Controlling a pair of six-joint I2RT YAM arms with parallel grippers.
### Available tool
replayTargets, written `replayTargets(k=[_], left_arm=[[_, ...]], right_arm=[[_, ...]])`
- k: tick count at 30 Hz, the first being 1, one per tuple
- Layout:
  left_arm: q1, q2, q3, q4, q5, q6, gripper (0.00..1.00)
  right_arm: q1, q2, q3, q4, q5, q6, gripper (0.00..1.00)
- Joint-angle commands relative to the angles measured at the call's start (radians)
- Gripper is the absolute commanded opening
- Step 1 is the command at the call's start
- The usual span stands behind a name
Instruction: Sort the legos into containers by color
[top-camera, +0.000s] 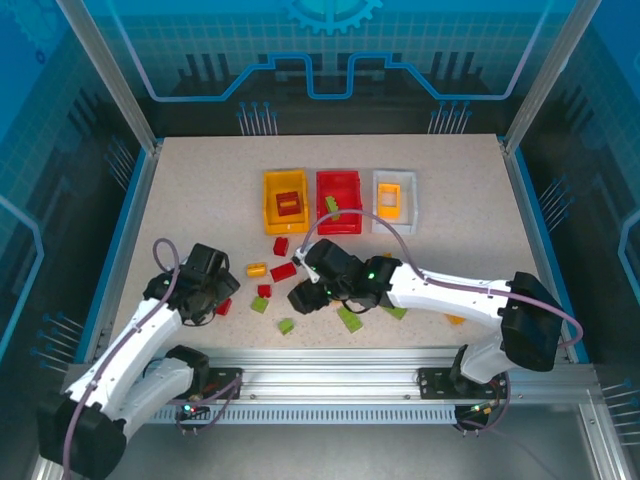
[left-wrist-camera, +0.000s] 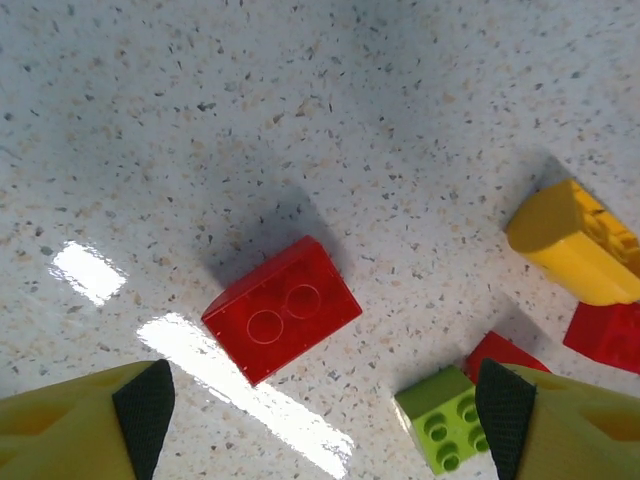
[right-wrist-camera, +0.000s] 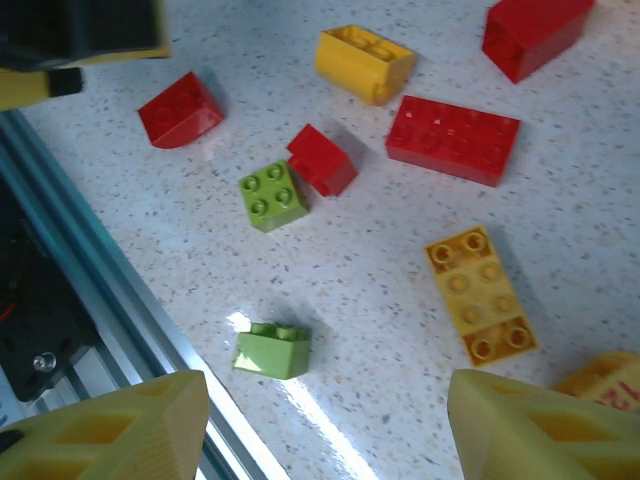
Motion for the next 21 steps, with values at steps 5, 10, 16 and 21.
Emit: replayTargets(k=[5,10,16,21], left_arm=[[0.017,0.095,-0.053,0.143,-0.061,0.128,0.94],[0.026,0.148,-0.073,0.172,-0.019,0.098,0.94],[0.026,0.162,-0.077,0.242,-0.086,0.213,0.92],[0.026,0.223,-0.062,0.297,-0.050,0.247,0.90]], right_arm=[[0.014,0.007,0.020,0.053,0.000,0.025,0.65],[0.014,0.017,0.020,0.046,0.003,0.032,0.65],[0.014,0.021,0.019,0.048,0.002,0.043,0.65],[0.014,0.018,0.021,0.048,0.005,0.047,0.65]])
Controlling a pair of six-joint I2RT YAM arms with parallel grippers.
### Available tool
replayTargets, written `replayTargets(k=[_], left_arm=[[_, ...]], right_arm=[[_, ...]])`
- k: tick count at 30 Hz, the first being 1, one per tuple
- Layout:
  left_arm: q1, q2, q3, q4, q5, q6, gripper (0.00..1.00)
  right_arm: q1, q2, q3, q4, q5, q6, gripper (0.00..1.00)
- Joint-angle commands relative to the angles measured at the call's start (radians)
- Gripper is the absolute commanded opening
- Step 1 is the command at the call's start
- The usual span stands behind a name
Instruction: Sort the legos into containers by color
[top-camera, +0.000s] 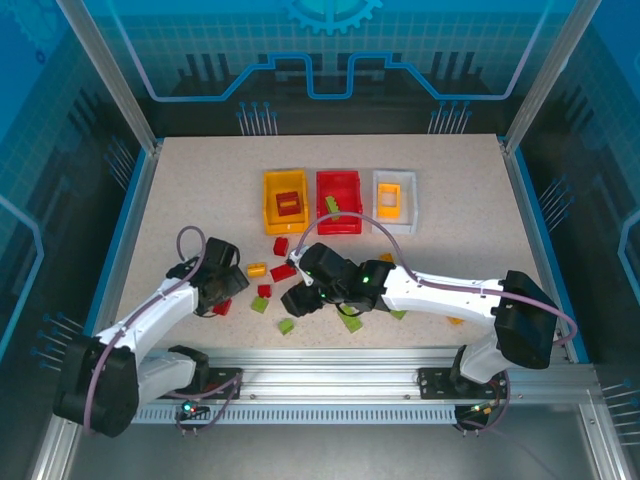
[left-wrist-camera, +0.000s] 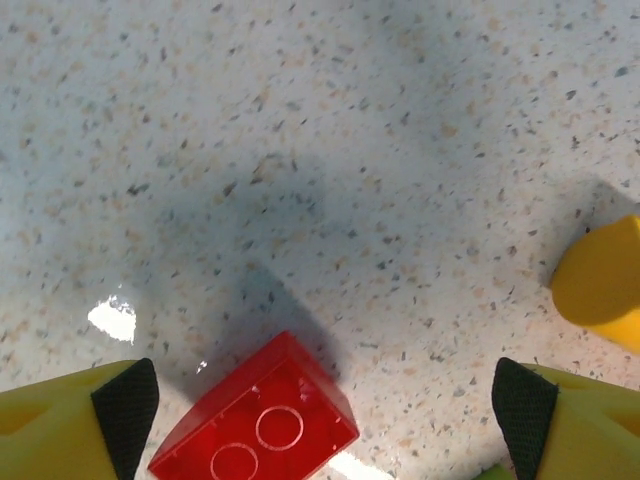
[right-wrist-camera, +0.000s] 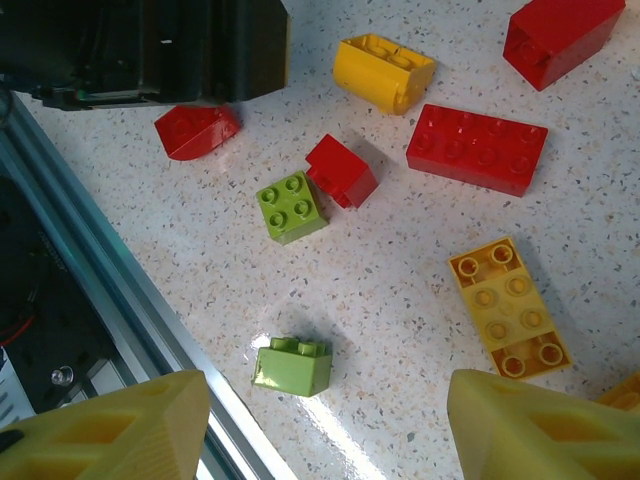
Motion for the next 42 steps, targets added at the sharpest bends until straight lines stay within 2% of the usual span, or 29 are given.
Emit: replayTargets(k=[1,6,10,15,24,30,37,42], left_arm=[[0.008,0.040,0.001,0.047,0.011,0.047,0.89],[-0.005,0.041,-0.027,0.097,0.121,0.016,0.83],[-0.061,-0.001,-0.027,0.053,0.109,-0.032,0.78],[-0.069,0.008,-0.045,0.002,0.093,-0.075,0.69],[-0.166,-0.015,-0.066,0.010,0.116,-0.127,0.70],[-0.179,-0.021,-0.079,-0.020,0.093,-0.143,0.67],[-0.179,0.035,-0.073,-0.009,0.066,-0.158,0.56],[-0.179,0.035,-0.078,0.010,0.057,-0.161,0.41]], right_arm=[[0.008,0.003,0.021,0.018,0.006,0.014,0.65],[0.007,-0.011,0.016,0.015,0.017,0.016,0.65],[-0.002,-0.020,0.001,0.025,0.011,0.024,0.65],[-0.015,-0.035,-0.018,0.036,0.001,0.044,0.65],[-0.027,-0.058,-0.045,0.043,-0.002,0.057,0.65],[-0.032,-0.066,-0.057,0.049,-0.006,0.065,0.65],[-0.033,-0.088,-0.068,0.058,-0.012,0.068,0.65],[-0.030,-0.176,-0.152,0.184,-0.055,0.068,0.67]])
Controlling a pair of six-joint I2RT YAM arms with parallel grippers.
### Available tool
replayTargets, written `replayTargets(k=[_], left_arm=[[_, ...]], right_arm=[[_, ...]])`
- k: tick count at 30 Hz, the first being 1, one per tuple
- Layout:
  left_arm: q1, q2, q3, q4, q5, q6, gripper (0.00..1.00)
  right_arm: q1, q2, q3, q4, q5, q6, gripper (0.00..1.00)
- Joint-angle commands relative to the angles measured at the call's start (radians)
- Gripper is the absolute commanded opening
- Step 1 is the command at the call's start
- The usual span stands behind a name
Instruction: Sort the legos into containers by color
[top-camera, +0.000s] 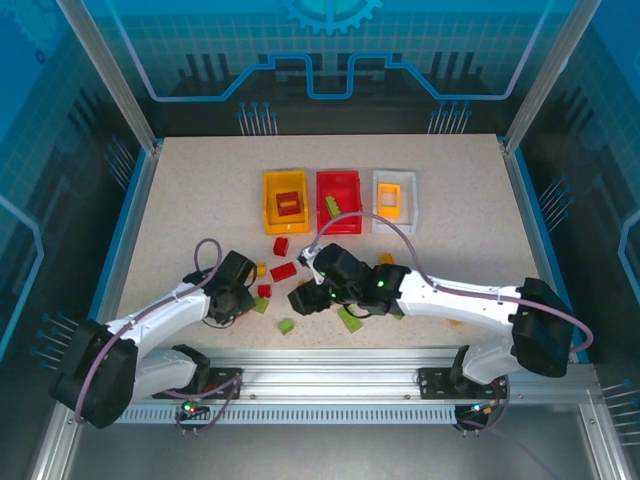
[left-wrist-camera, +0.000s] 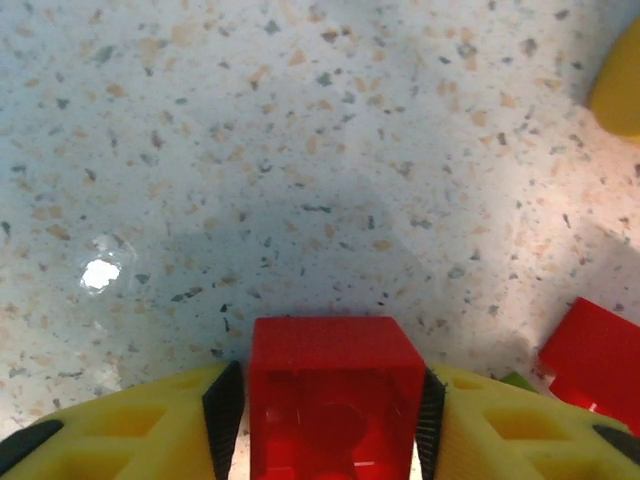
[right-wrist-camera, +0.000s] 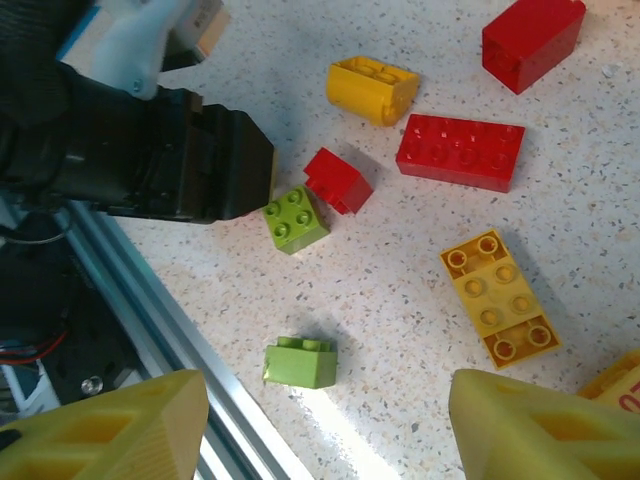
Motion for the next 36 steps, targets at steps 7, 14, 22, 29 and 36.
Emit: replayTargets(k=[7,14,22,29,36], left_arm=[[-0.007,-0.078,0.084,-0.071,-0.061,0.056,0.29],[-0.014,0.080,0.416,-0.071,-0.035,0.227,0.28],[0.005,0.496,0.872,-0.055,-0.025,0.364,0.28],[0.077,0.854,1.234,-0.100,0.027,0.445,0.29],[0.090,1.022,1.426,-0.162,0.038,0.474,0.39]], right_arm=[[-0.022,-0.198,-0.126,0.195,-0.030,0.031,0.76],[-0.150,-0.324,-0.176,0.263,0.022,0.091,1.00],[-0.280,-0.234,-0.028,0.172,-0.033,0.073,1.00],[-0.340,-0.156,0.035,0.149,-0.079,0.089,1.00],[-0.369,-0.144,0.028,0.150,-0.097,0.095,1.00]])
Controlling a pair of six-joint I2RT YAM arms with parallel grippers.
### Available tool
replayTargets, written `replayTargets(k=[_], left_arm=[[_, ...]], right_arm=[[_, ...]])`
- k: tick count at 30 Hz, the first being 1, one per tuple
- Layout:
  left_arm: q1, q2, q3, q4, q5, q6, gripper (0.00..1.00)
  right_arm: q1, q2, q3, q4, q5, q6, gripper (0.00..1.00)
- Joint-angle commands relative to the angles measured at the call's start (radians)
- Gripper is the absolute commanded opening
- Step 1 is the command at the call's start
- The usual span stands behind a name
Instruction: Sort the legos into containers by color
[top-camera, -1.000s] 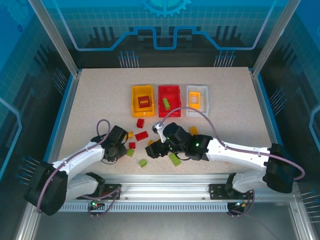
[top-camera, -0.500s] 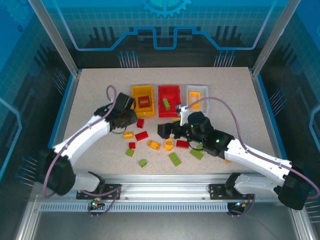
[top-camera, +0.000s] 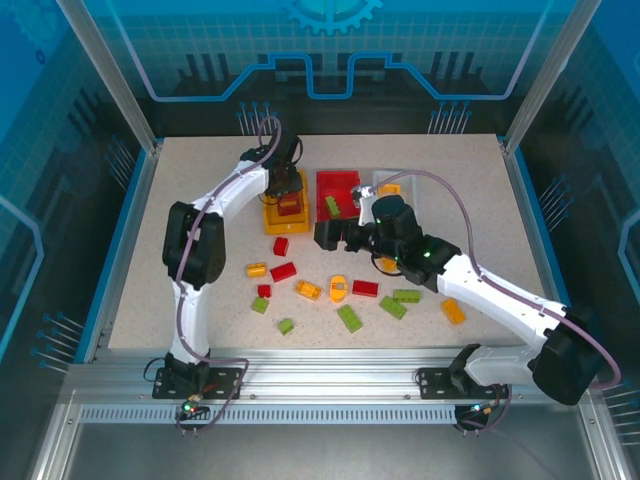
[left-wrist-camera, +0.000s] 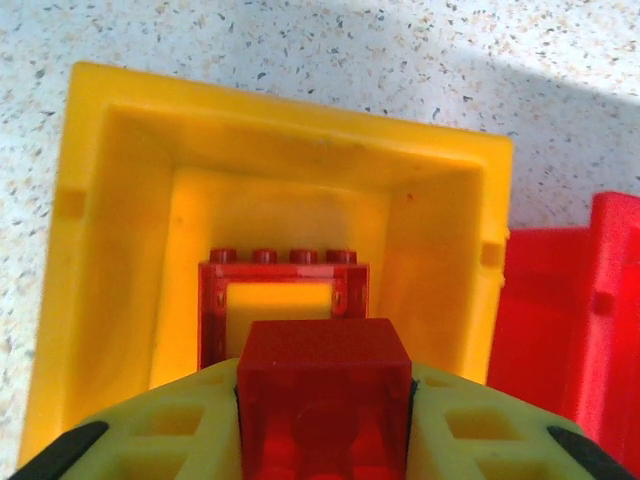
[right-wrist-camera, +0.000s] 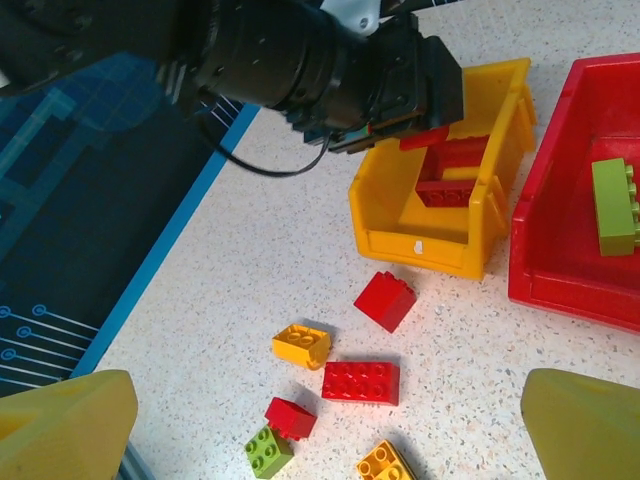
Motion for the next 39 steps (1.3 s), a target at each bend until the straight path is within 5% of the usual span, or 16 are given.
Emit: replayTargets(k=[1,10,18,25,31,39], left_arm=[[-0.003,0.025,0.070,-0.072,0.019,0.033,0.43],[-0.003,-0.039,0.051,-0.080,0.021,0.042,0.54],[-0.087,-0.355,-0.178,0.024,0.055,0.007,0.56],[-0.430,-0.692,-0.582,0.297,0.094,-0.080,0.65],[-0.718,-0.780,-0.807,0.527,0.038,-0.159,0.66],[-0.820,-0.711,-0.841,0.613,0.066,-0.190,0.66]], right_arm=[[-0.023,0.010,0.018,-0.010,-0.027,0.011,1.00],[-0.046,-0.023,-0.006,-0.134,0.045,0.027,0.99],[-0.123,-0.025,-0.021,-0.534,0.273,0.058,0.83],[-0.309,-0.110,-0.165,-0.809,0.283,0.243,0.79],[-0.499,-0.216,-0.282,-0.868,0.220,0.259,0.85],[-0.763,-0.251,-0.395,-0.795,0.000,0.267,0.99]])
